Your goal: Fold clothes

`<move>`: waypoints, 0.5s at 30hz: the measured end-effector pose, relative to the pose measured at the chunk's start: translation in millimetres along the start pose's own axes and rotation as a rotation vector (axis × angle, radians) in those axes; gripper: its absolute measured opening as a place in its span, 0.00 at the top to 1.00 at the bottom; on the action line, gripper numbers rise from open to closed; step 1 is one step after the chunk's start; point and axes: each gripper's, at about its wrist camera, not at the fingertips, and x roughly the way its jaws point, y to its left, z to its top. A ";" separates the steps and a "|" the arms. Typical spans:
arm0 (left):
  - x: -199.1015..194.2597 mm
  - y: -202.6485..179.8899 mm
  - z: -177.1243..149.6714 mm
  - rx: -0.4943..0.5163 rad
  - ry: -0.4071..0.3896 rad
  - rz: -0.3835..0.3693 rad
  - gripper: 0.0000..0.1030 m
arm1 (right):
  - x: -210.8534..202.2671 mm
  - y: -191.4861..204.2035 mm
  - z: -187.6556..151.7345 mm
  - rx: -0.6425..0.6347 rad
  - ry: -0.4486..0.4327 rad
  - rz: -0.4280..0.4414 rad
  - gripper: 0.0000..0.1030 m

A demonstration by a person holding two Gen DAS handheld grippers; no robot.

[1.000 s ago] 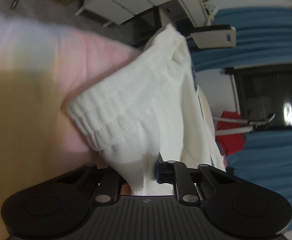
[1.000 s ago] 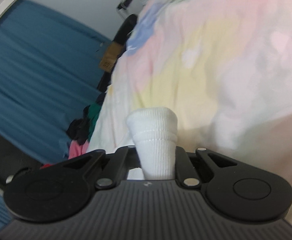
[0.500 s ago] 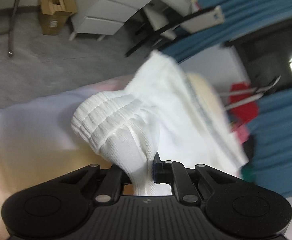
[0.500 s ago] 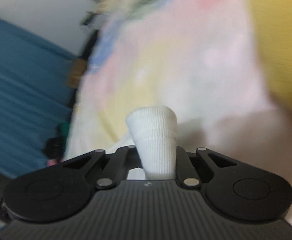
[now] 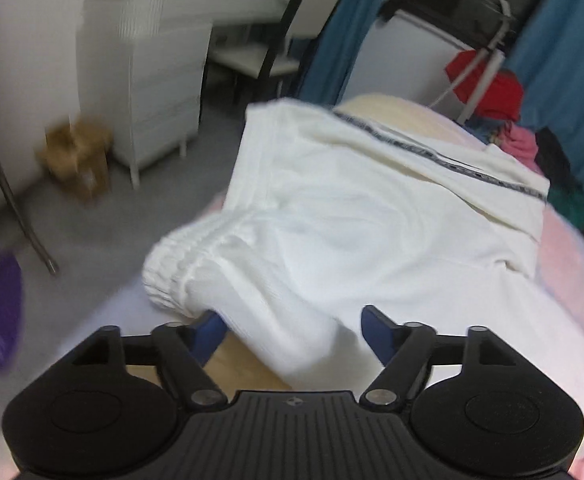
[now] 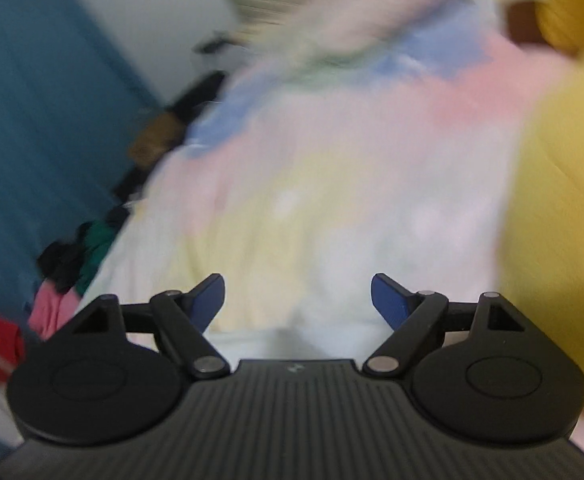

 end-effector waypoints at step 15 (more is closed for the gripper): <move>14.4 -190.0 -21.6 0.280 -0.220 -0.136 0.18 | 85.2 91.4 -51.1 -0.580 0.139 0.088 0.22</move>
